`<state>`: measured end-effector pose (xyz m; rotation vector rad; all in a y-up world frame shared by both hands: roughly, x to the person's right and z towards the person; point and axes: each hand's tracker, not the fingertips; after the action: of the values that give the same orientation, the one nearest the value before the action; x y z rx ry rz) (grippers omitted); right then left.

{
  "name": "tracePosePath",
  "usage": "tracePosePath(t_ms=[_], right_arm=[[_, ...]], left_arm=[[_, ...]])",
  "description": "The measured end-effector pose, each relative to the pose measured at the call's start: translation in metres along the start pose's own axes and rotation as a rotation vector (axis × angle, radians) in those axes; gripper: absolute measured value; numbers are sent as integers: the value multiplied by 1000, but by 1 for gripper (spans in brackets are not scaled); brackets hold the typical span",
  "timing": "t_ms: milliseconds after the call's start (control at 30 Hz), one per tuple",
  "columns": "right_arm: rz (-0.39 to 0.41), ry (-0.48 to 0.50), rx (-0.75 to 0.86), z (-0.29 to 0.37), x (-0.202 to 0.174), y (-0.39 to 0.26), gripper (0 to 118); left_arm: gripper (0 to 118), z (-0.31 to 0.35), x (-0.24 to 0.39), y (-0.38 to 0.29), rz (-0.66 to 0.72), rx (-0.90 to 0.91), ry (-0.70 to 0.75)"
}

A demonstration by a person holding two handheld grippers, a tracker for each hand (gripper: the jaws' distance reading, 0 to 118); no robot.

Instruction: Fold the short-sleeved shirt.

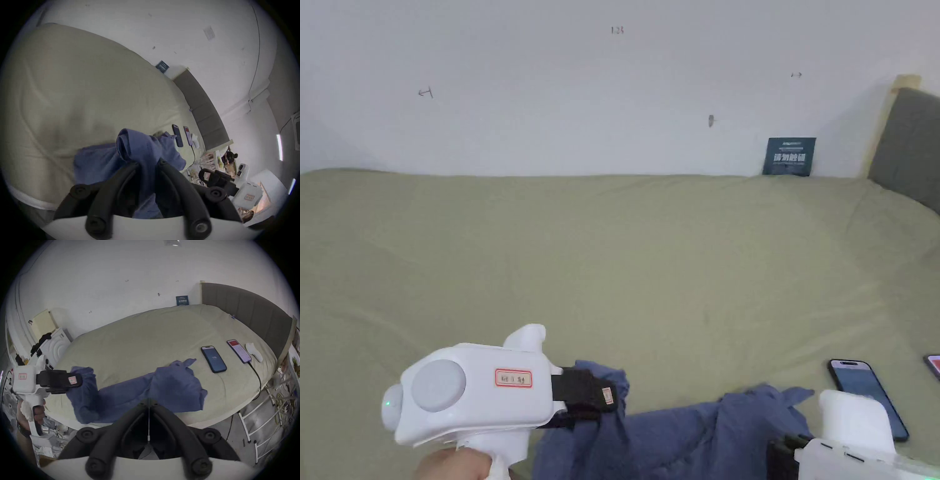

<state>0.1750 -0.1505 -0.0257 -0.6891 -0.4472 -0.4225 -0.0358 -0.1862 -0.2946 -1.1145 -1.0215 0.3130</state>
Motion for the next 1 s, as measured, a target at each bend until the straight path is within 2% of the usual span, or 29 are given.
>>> tracePosePath(t_ms=[33, 67, 100, 133, 167, 267, 333, 367, 433, 500, 667, 800, 900, 1000], right_arm=[[-3, -5, -1, 1, 4, -1, 3], [-8, -9, -2, 2, 9, -1, 3], [-13, -14, -5, 2, 13, -2, 3], [-16, -17, -9, 3, 16, -2, 3], [-21, -22, -10, 3, 20, -3, 3], [-37, -37, -10, 1, 26, -4, 3], [-48, -39, -17, -2, 28, -3, 3], [-50, -36, -20, -3, 28, -3, 3], [-50, -29, -18, -3, 27, -4, 3], [-48, -14, -13, -3, 24, -4, 3], [-31, 28, 12, 5, 16, -7, 3], [-10, 33, 33, 15, 15, -7, 3], [-6, 21, 52, 23, 19, -6, 3], [-13, 11, 69, 30, 22, -3, 3]], left_arm=[[14, -9, 2, 1, -3, -9, -4], [23, -17, 5, 1, -6, -19, 5], [43, -22, 6, 0, -4, -12, 24], [71, -24, 5, -1, -5, -10, 19], [89, -25, 4, -2, 9, -8, -7], [89, -17, 0, -2, 78, 12, -90], [82, -9, -3, -4, 48, 44, -88], [62, -6, -7, -5, 26, 63, -71], [2, -5, -17, -10, 16, 77, -10], [0, -11, -25, -17, 15, 85, 84], [0, -50, -32, -30, -17, 80, 127], [0, -91, -18, -52, -47, 19, 85], [0, -114, 5, -72, -133, -28, 103], [0, -132, 19, -88, -97, -56, 63]])
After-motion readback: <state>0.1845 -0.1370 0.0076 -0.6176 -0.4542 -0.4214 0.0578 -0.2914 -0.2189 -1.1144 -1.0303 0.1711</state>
